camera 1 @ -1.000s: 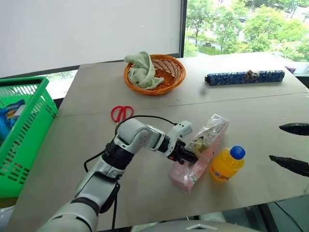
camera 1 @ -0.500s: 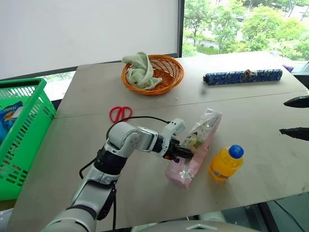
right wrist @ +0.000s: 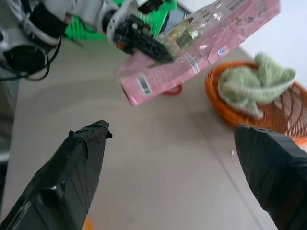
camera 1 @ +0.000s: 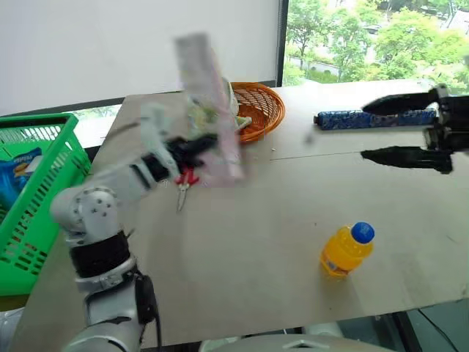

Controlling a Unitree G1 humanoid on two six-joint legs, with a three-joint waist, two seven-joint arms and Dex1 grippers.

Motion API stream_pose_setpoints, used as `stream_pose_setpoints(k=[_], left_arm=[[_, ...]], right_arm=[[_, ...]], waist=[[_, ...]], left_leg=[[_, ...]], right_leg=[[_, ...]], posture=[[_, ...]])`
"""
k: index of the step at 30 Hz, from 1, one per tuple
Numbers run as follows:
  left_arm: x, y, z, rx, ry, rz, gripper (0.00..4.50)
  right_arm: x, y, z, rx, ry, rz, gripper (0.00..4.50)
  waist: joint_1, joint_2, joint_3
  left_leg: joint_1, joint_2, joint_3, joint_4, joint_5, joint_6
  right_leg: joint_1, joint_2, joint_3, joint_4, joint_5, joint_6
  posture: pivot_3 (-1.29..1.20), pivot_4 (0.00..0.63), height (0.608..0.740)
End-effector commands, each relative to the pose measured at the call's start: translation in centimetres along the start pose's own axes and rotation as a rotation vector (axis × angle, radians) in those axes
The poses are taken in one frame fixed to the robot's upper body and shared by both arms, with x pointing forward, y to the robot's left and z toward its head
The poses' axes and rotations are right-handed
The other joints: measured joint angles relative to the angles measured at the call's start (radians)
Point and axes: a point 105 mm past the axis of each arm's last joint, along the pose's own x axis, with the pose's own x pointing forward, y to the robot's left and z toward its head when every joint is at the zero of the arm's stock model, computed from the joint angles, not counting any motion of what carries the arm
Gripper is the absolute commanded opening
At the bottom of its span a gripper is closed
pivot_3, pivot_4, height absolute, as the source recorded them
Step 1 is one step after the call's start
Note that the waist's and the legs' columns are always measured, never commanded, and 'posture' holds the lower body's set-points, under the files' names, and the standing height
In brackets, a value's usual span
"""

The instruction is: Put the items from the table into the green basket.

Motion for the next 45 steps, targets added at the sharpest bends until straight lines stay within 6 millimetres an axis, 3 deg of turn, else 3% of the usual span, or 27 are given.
stream_pose_setpoints(k=[1, 6, 10, 12, 16, 19, 20, 23, 25, 27, 28, 30, 32, 36, 40, 45], left_arm=[[-5.3, 8.9, 7.5, 0.317, -0.253, 0.483, 0.17], [-8.5, 14.4, 10.0, 0.634, -0.161, 0.664, 0.17], [-10.2, 18.5, 8.1, 0.766, 0.09, 0.702, 0.17], [-11.2, 19.8, 7.8, 0.8, 0.128, 0.734, 0.17], [-13.3, 21.8, 8.3, 0.809, 0.138, 0.868, 1.95], [-12.3, 20.8, 9.2, 0.922, 0.078, 0.875, 3.19], [-11.2, 19.9, 9.4, 0.907, 0.029, 0.826, 3.56], [-6.6, 14.8, 9.4, 0.618, -0.159, 0.525, 3.56], [-2.9, 6.8, 7.3, 0.39, -0.161, 0.097, 3.56], [-2.2, 0.1, 4.4, 0.299, -0.072, -0.218, 3.56], [-2.4, -2.8, 2.8, 0.278, -0.025, -0.347, 3.84], [-3.0, -6.4, 0.6, 0.254, 0.046, -0.513, 4.45], [-3.0, -9.7, -2.3, 0.268, 0.144, -0.653, 4.45], [-4.3, -14.1, -8.1, 0.342, 0.339, -0.954, 4.45], [-4.4, -16.5, -12.4, 0.408, 0.452, -1.185, 4.45], [-3.1, -19.1, -14.5, 0.409, 0.471, -1.34, 4.45]], right_arm=[[1.4, -0.6, 2.0, -0.074, -0.059, -0.016, 4.5], [3.8, -1.9, 3.3, -0.1, -0.126, -0.038, 4.5], [4.7, -2.0, 3.6, -0.117, -0.138, -0.036, 4.5], [4.7, -2.1, 3.7, -0.119, -0.145, -0.041, 4.5], [4.5, -2.0, 3.7, -0.123, -0.148, -0.043, 4.5], [4.2, -1.8, 3.6, -0.127, -0.143, -0.047, 4.5], [4.1, -1.9, 3.5, -0.125, -0.141, -0.052, 4.5], [3.3, -2.1, 3.2, -0.111, -0.125, -0.081, 4.5], [1.6, -2.4, 2.2, -0.09, -0.075, -0.135, 4.5], [0.2, -2.3, 1.3, -0.068, -0.022, -0.167, 4.5], [-0.5, -2.0, 0.9, -0.053, 0.002, -0.175, 4.5], [-1.8, -1.5, 0.3, -0.013, 0.042, -0.195, 4.5], [-3.0, -0.8, -0.6, 0.022, 0.096, -0.22, 4.5], [-4.7, 1.0, -2.3, 0.09, 0.199, -0.254, 4.5], [-5.4, 2.8, -2.9, 0.145, 0.245, -0.266, 4.5], [-6.2, 4.6, -3.3, 0.201, 0.302, -0.29, 4.5]], waist=[[0.006, -0.002, -0.001], [0.09, -0.006, -0.004], [0.123, -0.008, -0.006], [0.126, -0.008, -0.006], [0.128, -0.017, -0.012], [0.127, -0.022, -0.015], [0.128, -0.022, -0.015], [0.137, -0.022, -0.017], [0.142, -0.023, -0.017], [0.138, -0.023, -0.017], [0.129, -0.023, -0.017], [0.113, -0.022, -0.017], [0.094, -0.021, -0.018], [0.06, -0.012, -0.023], [0.025, -0.007, -0.023], [-0.008, -0.006, -0.02]], left_leg=[[0.0, 0.002, 0.001, -0.001, 0.0, 0.0], [-0.001, 0.0, 0.001, -0.002, -0.001, 0.0], [-0.003, 0.0, -0.001, -0.003, -0.003, -0.003], [-0.003, 0.0, 0.0, -0.003, -0.004, -0.003], [-0.003, 0.001, -0.001, -0.002, -0.004, -0.001], [-0.003, 0.002, -0.001, -0.002, -0.003, 0.0], [-0.003, 0.002, 0.0, -0.002, -0.003, 0.0], [-0.002, 0.002, 0.0, -0.002, -0.004, -0.003], [-0.001, 0.003, 0.0, 0.001, -0.003, -0.004], [-0.003, 0.003, 0.0, 0.004, -0.002, -0.002], [-0.003, 0.003, 0.001, 0.004, -0.002, -0.001], [-0.003, 0.003, 0.003, 0.005, -0.002, 0.001], [-0.003, 0.003, 0.004, 0.003, -0.002, 0.001], [0.0, 0.008, 0.009, 0.0, -0.002, 0.001], [0.004, 0.014, 0.02, 0.002, -0.002, 0.002], [0.006, 0.018, 0.025, 0.012, -0.002, 0.002]], right_leg=[[-0.001, 0.003, 0.002, 0.0, 0.001, -0.001], [-0.004, 0.001, 0.001, -0.001, 0.001, -0.001], [-0.006, 0.003, -0.001, 0.0, 0.002, -0.002], [-0.006, 0.003, -0.001, 0.0, 0.002, -0.002], [-0.007, 0.004, -0.001, 0.003, 0.002, -0.002], [-0.009, 0.005, -0.001, 0.007, 0.002, -0.002], [-0.009, 0.005, 0.0, 0.008, 0.002, -0.002], [-0.009, 0.005, 0.0, 0.01, 0.002, -0.002], [-0.009, 0.005, 0.0, 0.014, 0.002, -0.003], [-0.008, 0.004, -0.001, 0.014, 0.002, -0.003], [-0.008, 0.004, 0.001, 0.012, 0.002, -0.003], [-0.008, 0.003, 0.003, 0.013, 0.002, -0.003], [-0.009, 0.004, 0.004, 0.014, 0.002, -0.003], [-0.009, 0.007, 0.008, 0.014, 0.002, -0.004], [-0.007, 0.013, 0.016, 0.013, 0.0, -0.008], [0.0, 0.018, 0.017, 0.011, 0.001, -0.008]], posture=[[0.1, 0.0, 0.74], [0.15, 0.0, 0.74], [0.16, 0.0, 0.74], [0.16, 0.0, 0.74], [0.15, 0.0, 0.74], [0.15, 0.0, 0.74], [0.14, 0.0, 0.74], [0.14, 0.0, 0.74], [0.12, 0.0, 0.74], [0.1, 0.0, 0.74], [0.09, 0.0, 0.74], [0.06, 0.0, 0.74], [0.03, 0.0, 0.74], [-0.03, 0.002, 0.74], [-0.11, 0.018, 0.74], [-0.18, 0.037, 0.74]])
